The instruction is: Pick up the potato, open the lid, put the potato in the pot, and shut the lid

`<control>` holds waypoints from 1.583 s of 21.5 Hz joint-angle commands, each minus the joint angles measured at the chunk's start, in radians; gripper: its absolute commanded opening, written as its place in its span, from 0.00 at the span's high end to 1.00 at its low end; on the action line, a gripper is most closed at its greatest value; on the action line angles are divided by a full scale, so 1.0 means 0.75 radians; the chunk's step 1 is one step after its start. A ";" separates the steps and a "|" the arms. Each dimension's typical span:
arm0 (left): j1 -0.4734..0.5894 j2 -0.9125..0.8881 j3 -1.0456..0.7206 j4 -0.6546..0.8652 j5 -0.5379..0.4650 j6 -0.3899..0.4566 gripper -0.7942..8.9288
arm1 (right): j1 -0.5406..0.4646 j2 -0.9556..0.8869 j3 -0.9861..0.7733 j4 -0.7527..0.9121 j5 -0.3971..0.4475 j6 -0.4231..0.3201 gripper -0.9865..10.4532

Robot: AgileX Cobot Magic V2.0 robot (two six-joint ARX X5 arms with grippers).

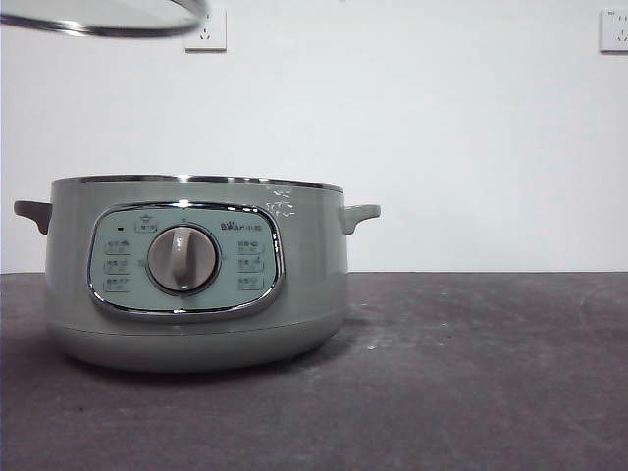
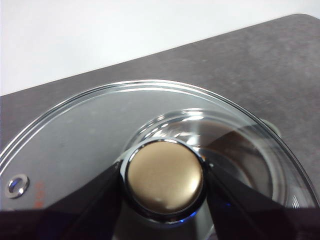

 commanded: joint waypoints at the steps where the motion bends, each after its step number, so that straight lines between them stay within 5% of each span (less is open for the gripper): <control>1: -0.001 0.100 0.010 0.149 0.050 -0.020 0.93 | 0.001 -0.100 0.000 -0.060 0.003 0.008 0.53; 12: -0.012 0.572 0.010 0.486 0.171 -0.101 0.93 | 0.001 -0.346 0.000 -0.299 0.213 0.048 0.53; 34: -0.062 0.740 0.010 0.453 0.170 -0.129 0.93 | 0.001 -0.349 0.000 -0.331 0.241 0.059 0.53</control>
